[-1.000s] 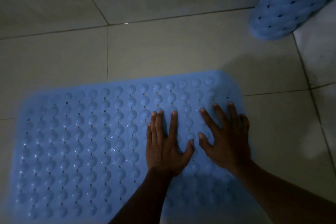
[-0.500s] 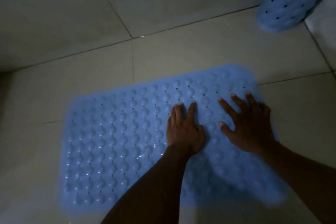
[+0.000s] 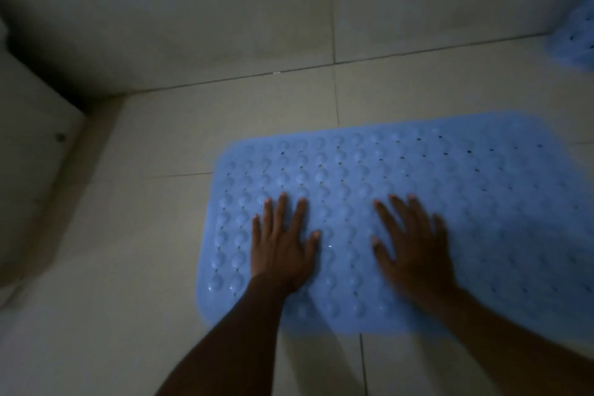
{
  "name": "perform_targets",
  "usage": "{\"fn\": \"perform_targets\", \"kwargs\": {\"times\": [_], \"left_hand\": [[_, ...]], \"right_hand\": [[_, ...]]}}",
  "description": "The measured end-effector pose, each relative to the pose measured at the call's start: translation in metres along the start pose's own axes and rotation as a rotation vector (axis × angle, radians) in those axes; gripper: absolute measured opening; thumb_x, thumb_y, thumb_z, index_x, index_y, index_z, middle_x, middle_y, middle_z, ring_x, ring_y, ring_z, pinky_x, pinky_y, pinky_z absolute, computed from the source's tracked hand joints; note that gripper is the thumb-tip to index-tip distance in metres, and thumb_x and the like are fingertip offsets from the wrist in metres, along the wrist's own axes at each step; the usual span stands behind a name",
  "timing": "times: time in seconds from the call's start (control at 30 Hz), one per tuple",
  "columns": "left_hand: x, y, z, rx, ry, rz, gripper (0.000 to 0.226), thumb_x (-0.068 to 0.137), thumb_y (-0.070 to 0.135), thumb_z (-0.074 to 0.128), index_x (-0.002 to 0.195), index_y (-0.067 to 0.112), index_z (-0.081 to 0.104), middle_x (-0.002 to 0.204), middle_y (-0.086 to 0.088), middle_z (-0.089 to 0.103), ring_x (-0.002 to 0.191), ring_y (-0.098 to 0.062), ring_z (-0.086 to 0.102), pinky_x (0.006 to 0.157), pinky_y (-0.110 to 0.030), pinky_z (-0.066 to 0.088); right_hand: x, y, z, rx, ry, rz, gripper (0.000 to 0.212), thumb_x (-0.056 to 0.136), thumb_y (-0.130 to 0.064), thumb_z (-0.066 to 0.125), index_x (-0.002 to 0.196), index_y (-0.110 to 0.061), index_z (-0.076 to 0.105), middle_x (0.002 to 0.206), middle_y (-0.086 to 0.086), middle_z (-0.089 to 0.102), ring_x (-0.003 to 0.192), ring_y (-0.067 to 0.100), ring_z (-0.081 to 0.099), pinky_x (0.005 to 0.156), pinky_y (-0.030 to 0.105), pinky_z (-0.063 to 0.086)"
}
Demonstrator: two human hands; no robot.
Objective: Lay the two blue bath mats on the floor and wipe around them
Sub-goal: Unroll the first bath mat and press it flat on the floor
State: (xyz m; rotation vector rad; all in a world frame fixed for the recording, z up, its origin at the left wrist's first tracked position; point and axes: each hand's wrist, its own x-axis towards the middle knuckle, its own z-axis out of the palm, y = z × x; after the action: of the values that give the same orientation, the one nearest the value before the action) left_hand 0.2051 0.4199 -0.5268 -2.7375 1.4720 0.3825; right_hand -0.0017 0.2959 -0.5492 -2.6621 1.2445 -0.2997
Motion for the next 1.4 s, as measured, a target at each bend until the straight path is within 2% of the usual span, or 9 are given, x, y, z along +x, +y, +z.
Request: {"fn": "perform_targets", "kwargs": {"times": [0.1,0.23,0.37,0.5,0.73,0.87,1.23,1.3,1.4], "left_hand": [[-0.014,-0.052,0.000,0.006,-0.031,-0.048,0.082,0.087,0.071,-0.006,0.161,0.037,-0.010,0.171,-0.002,-0.013,0.156,-0.024,-0.018,0.126,-0.049,-0.006],[-0.028,-0.060,0.020,-0.101,0.077,-0.055,0.072,0.099,0.064,0.018,0.163,0.033,0.009,0.172,-0.007,0.000,0.158,-0.025,-0.007,0.127,-0.049,0.003],[-0.029,-0.061,0.025,-0.144,0.135,-0.146,0.076,0.096,0.066,0.034,0.162,0.033,0.018,0.169,-0.016,0.008,0.157,-0.032,0.001,0.127,-0.047,0.008],[-0.026,-0.061,0.023,-0.086,0.086,-0.115,0.079,0.095,0.067,0.031,0.163,0.031,0.013,0.171,-0.013,0.007,0.157,-0.035,-0.005,0.126,-0.054,0.007],[-0.021,-0.064,0.024,-0.033,0.026,-0.075,0.084,0.094,0.066,0.034,0.163,0.024,0.014,0.170,-0.011,0.010,0.157,-0.035,-0.002,0.124,-0.058,0.009],[-0.021,-0.063,0.024,-0.029,0.027,-0.093,0.084,0.092,0.068,0.037,0.163,0.026,0.019,0.170,-0.010,0.014,0.157,-0.037,-0.001,0.123,-0.060,0.012],[-0.022,-0.061,0.024,0.014,0.060,-0.098,0.084,0.092,0.068,0.035,0.163,0.027,0.016,0.169,-0.011,0.015,0.154,-0.045,-0.008,0.122,-0.065,0.004],[-0.021,-0.061,0.023,-0.001,0.056,-0.102,0.084,0.091,0.069,0.035,0.162,0.027,0.019,0.168,-0.012,0.020,0.154,-0.047,-0.004,0.122,-0.064,0.008],[-0.015,-0.068,0.009,0.017,0.066,-0.069,0.088,0.083,0.076,0.038,0.156,0.027,0.036,0.158,-0.012,0.035,0.148,-0.050,0.018,0.116,-0.059,0.027]], "right_hand": [[-0.005,-0.078,0.024,0.002,0.012,-0.044,0.059,0.091,-0.048,0.050,0.149,-0.031,0.048,0.156,0.004,0.046,0.148,0.032,0.035,0.114,0.060,0.027],[-0.002,-0.114,0.035,-0.101,-0.019,0.013,0.062,0.088,-0.043,0.053,0.149,-0.038,0.045,0.156,0.003,0.045,0.150,0.036,0.030,0.115,0.067,0.016],[-0.001,-0.115,0.032,-0.152,-0.007,-0.008,0.061,0.089,-0.041,0.052,0.149,-0.035,0.045,0.153,0.005,0.048,0.146,0.035,0.035,0.113,0.061,0.023],[0.001,-0.117,0.031,-0.162,-0.030,0.017,0.063,0.088,-0.040,0.054,0.150,-0.035,0.044,0.153,0.005,0.048,0.147,0.034,0.035,0.114,0.060,0.024],[0.009,-0.113,0.027,-0.211,-0.039,-0.056,0.064,0.083,-0.038,0.059,0.146,-0.030,0.051,0.147,0.009,0.053,0.139,0.040,0.043,0.106,0.060,0.032],[0.011,-0.110,0.027,-0.204,-0.057,-0.073,0.064,0.083,-0.041,0.055,0.147,-0.031,0.050,0.146,0.008,0.053,0.137,0.040,0.044,0.103,0.059,0.034],[0.012,-0.111,0.027,-0.139,-0.102,-0.058,0.069,0.078,-0.042,0.057,0.146,-0.035,0.049,0.145,0.006,0.056,0.135,0.041,0.047,0.104,0.060,0.035],[0.013,-0.112,0.023,-0.113,-0.121,-0.057,0.067,0.079,-0.042,0.057,0.145,-0.035,0.051,0.142,0.006,0.057,0.133,0.041,0.049,0.103,0.059,0.036],[0.019,-0.107,0.010,-0.066,-0.242,-0.086,0.064,0.080,-0.047,0.055,0.143,-0.038,0.051,0.142,0.003,0.056,0.130,0.038,0.050,0.097,0.055,0.037]]}}
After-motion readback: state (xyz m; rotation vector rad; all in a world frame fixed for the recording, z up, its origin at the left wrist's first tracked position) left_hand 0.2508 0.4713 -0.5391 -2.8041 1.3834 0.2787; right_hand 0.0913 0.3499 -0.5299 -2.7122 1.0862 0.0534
